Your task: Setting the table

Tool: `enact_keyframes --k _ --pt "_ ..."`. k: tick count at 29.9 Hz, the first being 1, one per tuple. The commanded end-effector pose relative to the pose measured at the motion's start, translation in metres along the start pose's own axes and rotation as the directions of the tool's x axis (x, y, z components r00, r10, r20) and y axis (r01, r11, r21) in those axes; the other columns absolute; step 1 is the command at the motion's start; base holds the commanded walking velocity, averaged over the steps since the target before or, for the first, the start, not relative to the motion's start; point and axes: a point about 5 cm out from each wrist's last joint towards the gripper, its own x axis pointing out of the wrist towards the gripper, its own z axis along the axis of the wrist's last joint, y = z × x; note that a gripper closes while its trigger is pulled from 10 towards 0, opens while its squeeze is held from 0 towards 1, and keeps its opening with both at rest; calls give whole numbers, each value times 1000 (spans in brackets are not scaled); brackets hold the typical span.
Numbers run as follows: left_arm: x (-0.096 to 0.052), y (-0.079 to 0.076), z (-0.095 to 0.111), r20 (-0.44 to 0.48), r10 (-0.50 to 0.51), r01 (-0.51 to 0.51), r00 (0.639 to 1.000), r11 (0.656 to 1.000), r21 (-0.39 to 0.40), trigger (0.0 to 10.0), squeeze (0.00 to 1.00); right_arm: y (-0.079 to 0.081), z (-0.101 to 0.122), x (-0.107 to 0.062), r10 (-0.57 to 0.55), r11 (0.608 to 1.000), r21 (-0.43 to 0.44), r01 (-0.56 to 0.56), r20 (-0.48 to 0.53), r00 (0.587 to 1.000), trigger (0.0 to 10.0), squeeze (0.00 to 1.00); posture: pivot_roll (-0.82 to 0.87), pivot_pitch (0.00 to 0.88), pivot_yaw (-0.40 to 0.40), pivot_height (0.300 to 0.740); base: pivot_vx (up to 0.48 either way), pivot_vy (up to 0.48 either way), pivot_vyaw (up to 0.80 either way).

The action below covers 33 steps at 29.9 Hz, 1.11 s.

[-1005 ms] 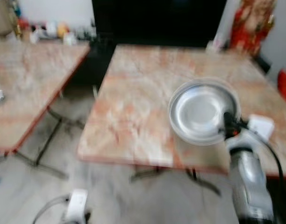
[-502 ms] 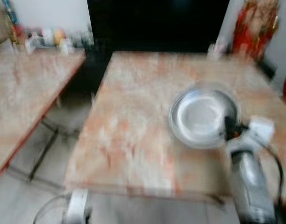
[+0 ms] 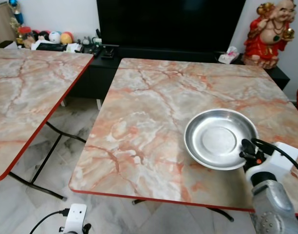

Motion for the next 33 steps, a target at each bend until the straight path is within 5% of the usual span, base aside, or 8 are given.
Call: enact_keyframes --k 1,13,33 --pt "-1 -1 -4 -19 -3 3 1000 1000 4 10000 0 -6 11 -1 1 1000 -4 -1 16 1000 10000 0 6 6 -43 740 0 0 0" --pt "-1 -1 -6 -25 -2 3 1000 1000 10 10000 0 -15 -10 -3 181 983 -3 -184 -151 972 10000 0 18 4 -49 740 0 0 0" --pt "-2 6 -10 -38 7 -7 999 1000 15 10000 0 -28 -44 -11 247 969 43 -245 -271 930 10000 0 20 8 -45 740 0 0 0"
